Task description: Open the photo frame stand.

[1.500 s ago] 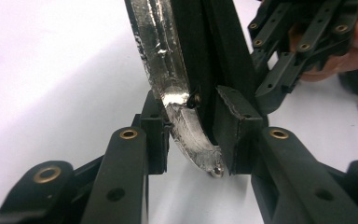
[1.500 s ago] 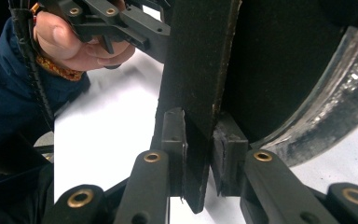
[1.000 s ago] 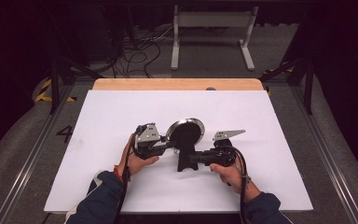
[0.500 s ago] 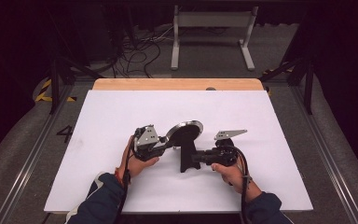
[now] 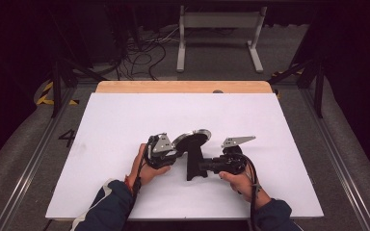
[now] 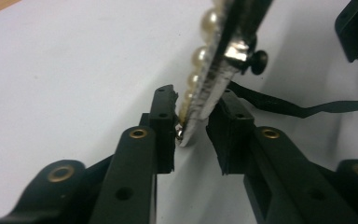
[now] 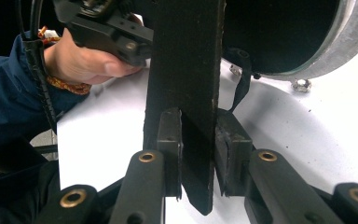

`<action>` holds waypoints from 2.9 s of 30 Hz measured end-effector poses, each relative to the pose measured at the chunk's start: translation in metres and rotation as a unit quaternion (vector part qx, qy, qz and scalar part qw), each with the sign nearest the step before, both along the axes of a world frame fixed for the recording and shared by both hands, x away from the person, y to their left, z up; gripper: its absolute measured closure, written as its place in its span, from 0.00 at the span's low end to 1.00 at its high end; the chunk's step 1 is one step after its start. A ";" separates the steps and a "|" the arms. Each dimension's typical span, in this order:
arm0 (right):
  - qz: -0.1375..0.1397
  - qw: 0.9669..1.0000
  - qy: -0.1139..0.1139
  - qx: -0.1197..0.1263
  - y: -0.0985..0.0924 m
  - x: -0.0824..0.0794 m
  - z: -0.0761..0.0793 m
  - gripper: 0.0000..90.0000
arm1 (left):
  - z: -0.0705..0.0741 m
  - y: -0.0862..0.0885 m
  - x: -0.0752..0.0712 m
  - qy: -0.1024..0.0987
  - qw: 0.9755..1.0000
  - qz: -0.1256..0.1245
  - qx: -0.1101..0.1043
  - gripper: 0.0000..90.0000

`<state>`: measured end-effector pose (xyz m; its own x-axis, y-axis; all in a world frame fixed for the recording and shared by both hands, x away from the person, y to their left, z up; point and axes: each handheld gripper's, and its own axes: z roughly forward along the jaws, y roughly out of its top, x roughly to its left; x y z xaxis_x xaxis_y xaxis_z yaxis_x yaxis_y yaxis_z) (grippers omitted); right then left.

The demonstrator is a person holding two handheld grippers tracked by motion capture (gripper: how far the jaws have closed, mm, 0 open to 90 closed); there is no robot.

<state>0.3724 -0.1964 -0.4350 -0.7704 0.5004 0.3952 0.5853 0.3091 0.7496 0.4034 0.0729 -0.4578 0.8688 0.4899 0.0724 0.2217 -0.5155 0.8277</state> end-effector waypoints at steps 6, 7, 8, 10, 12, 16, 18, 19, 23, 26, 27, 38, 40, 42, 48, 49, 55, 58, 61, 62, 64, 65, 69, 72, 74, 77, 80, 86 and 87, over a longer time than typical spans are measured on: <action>-0.006 1.000 -0.003 -0.004 -0.002 -0.003 0.001 0.83 | 0.002 -0.006 -0.003 -0.030 0.999 0.009 0.032 0.82; -0.010 1.000 -0.004 -0.006 -0.002 -0.003 0.000 0.83 | 0.002 -0.007 -0.004 -0.038 0.998 0.015 0.040 0.83; -0.010 1.000 -0.004 -0.006 -0.002 -0.003 0.000 0.83 | 0.002 -0.007 -0.003 -0.039 0.998 0.020 0.042 0.83; -0.016 1.000 -0.007 -0.012 -0.002 -0.004 -0.001 0.83 | 0.001 -0.006 -0.002 -0.043 0.998 0.022 0.045 0.84; -0.021 1.000 -0.013 -0.016 -0.003 -0.003 -0.001 0.82 | 0.001 -0.006 -0.001 -0.041 0.998 0.023 0.042 0.84; -0.028 0.999 -0.015 -0.019 -0.006 0.000 -0.003 0.85 | 0.001 -0.005 0.000 -0.035 0.999 0.019 0.036 0.85; -0.031 0.999 -0.014 -0.019 -0.008 0.000 -0.004 0.86 | 0.000 -0.004 0.000 -0.032 0.999 0.015 0.032 0.85; -0.031 0.999 -0.014 -0.021 -0.008 0.000 -0.004 0.86 | 0.001 -0.004 0.000 -0.030 0.999 0.013 0.032 0.85; -0.036 0.998 -0.023 -0.037 -0.006 -0.002 -0.003 0.86 | 0.003 -0.001 -0.001 -0.029 0.999 0.011 0.028 0.84; -0.049 0.997 -0.040 -0.051 -0.007 -0.004 0.001 0.88 | 0.005 0.001 -0.002 -0.033 0.999 0.006 0.026 0.83; -0.056 0.996 -0.048 -0.057 -0.008 -0.006 0.003 0.88 | 0.005 0.002 -0.002 -0.032 0.999 0.006 0.025 0.83; -0.080 0.982 -0.163 -0.047 0.002 -0.039 0.028 1.00 | 0.006 0.005 -0.001 -0.026 1.000 0.010 0.011 0.75; -0.078 0.980 -0.180 -0.039 0.012 -0.047 0.030 1.00 | 0.005 0.005 -0.001 -0.024 1.000 0.008 0.007 0.76; -0.076 0.977 -0.194 -0.041 0.024 -0.053 0.029 1.00 | 0.005 0.004 -0.002 -0.024 1.000 0.002 0.010 0.82; -0.073 0.972 -0.216 -0.057 0.056 -0.063 0.017 1.00 | 0.003 0.003 -0.001 -0.024 1.000 0.006 0.014 0.83; -0.073 0.972 -0.216 -0.057 0.056 -0.063 0.017 1.00 | 0.003 0.003 -0.001 -0.024 1.000 0.006 0.014 0.81; -0.086 0.972 -0.204 -0.077 0.071 -0.060 0.003 1.00 | 0.006 0.005 -0.001 -0.031 0.999 0.010 0.003 0.74; -0.094 0.970 -0.204 -0.095 0.076 -0.058 -0.004 1.00 | 0.008 0.005 -0.003 -0.038 0.999 0.004 0.002 0.75; -0.103 0.968 -0.197 -0.114 0.076 -0.056 -0.008 1.00 | 0.010 0.005 -0.004 -0.041 0.999 -0.001 -0.001 0.78; -0.103 0.969 -0.194 -0.113 0.075 -0.055 -0.009 1.00 | 0.011 0.005 -0.005 -0.041 0.999 -0.004 -0.001 0.79; -0.104 0.969 -0.193 -0.114 0.075 -0.055 -0.009 1.00 | 0.011 0.006 -0.005 -0.043 0.999 -0.006 0.000 0.82; -0.103 0.969 -0.194 -0.115 0.076 -0.056 -0.009 1.00 | 0.012 0.006 -0.006 -0.043 0.999 -0.006 0.000 0.82; -0.105 0.969 -0.188 -0.120 0.076 -0.056 -0.009 1.00 | 0.014 0.007 -0.007 -0.046 0.999 -0.010 0.002 0.83; -0.110 0.968 -0.188 -0.124 0.075 -0.055 -0.009 1.00 | 0.014 0.007 -0.008 -0.048 0.999 -0.010 0.003 0.84; -0.112 0.968 -0.187 -0.124 0.074 -0.055 -0.009 1.00 | 0.014 0.007 -0.008 -0.050 0.999 -0.010 0.004 0.84; -0.122 0.966 -0.186 -0.128 0.071 -0.054 -0.009 1.00 | 0.015 0.006 -0.009 -0.052 0.999 -0.010 0.010 0.84; -0.124 0.968 -0.179 -0.127 0.066 -0.051 -0.009 1.00 | 0.015 0.005 -0.010 -0.055 0.998 -0.013 0.015 0.84; -0.129 0.969 -0.172 -0.126 0.057 -0.047 -0.008 1.00 | 0.016 0.003 -0.013 -0.058 0.998 -0.012 0.022 0.84; -0.130 0.968 -0.172 -0.127 0.056 -0.047 -0.008 1.00 | 0.017 0.002 -0.014 -0.059 0.998 -0.013 0.024 0.84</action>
<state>0.3254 -0.1402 -0.4432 -0.6694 0.7425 -0.0237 0.3973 0.3847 0.8332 0.3896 0.0752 -0.4412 0.8648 0.4616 0.1976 0.1111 -0.5598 0.8212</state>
